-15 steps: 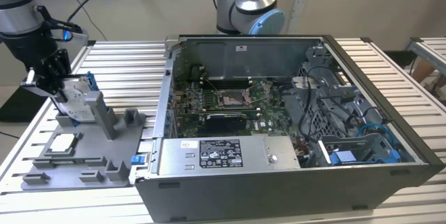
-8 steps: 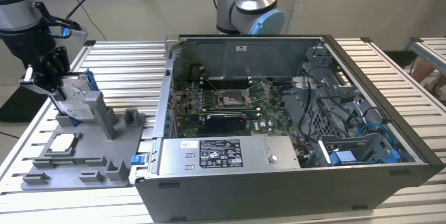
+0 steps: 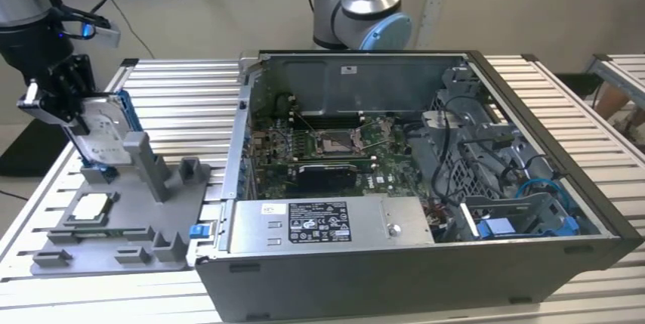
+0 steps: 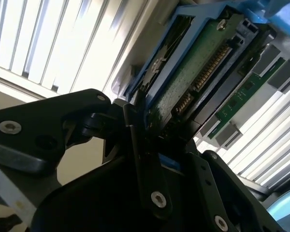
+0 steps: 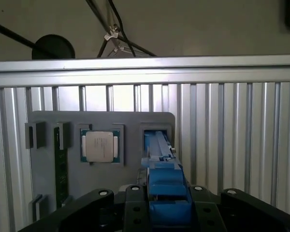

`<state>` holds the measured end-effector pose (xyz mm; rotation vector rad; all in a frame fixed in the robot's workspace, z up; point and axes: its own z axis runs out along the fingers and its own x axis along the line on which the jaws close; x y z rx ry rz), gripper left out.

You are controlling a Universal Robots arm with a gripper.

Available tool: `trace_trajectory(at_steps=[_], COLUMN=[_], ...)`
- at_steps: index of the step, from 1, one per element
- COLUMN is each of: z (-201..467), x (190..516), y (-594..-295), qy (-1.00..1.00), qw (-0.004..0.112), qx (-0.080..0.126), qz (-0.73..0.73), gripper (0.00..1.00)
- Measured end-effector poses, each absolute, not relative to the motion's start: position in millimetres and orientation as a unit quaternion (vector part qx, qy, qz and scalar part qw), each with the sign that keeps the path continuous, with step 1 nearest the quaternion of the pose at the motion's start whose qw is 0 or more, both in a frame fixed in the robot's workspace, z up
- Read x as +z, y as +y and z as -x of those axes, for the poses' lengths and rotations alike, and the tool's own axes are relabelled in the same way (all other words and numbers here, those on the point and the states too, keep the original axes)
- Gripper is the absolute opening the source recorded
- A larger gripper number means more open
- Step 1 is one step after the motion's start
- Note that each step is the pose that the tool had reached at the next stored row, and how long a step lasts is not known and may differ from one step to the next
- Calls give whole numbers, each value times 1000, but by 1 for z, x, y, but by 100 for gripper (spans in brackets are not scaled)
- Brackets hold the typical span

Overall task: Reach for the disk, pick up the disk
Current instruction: 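Pick up the disk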

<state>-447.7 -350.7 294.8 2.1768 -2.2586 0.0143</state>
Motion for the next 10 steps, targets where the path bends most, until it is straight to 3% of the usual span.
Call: trace_trajectory(at_steps=[10], z=[448], x=[325], y=[-351], qy=[-720], qw=[3], qx=[5], qz=[-694], gripper=[0])
